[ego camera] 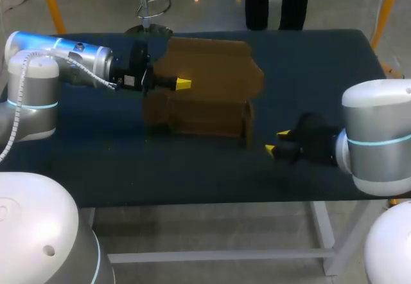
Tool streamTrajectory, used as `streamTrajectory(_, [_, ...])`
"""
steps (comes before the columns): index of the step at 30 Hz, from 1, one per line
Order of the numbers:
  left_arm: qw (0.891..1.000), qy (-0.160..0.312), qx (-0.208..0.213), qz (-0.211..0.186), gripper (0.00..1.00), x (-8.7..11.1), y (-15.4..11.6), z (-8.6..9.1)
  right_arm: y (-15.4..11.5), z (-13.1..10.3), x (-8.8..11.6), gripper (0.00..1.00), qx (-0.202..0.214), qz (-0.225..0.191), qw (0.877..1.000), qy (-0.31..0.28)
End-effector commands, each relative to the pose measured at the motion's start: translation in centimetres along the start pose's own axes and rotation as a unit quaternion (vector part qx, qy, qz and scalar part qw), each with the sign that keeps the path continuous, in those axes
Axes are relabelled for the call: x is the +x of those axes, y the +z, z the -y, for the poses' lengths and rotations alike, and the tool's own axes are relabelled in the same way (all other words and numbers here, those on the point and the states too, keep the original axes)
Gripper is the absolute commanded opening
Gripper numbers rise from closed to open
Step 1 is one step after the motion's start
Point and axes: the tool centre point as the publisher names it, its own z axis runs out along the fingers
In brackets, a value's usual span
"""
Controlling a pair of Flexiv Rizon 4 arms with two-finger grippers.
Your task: Assemble the packaging by folding the flat box into shape, placing the metal phone stand inside, and closing the box properly
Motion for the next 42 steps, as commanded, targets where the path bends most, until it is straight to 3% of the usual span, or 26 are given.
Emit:
streamTrajectory(1, [1.000, 0.000, -0.001, -0.001, 0.00, 0.0, 0.1, -0.2, -0.1, 0.1, -0.5, 0.58, -0.002, -0.041, 0.999, 0.000])
streamTrajectory(19, [0.999, -0.005, 0.029, 0.013, 0.00, -1.0, -0.4, -1.4, 0.8, -0.5, -0.6, 0.56, 0.006, -0.041, 0.999, 0.002])
streamTrajectory(42, [1.000, 0.001, 0.028, 0.006, 0.00, -1.2, -0.6, -1.4, 2.5, -0.9, -1.3, 0.50, 0.001, -0.041, 0.999, 0.005])
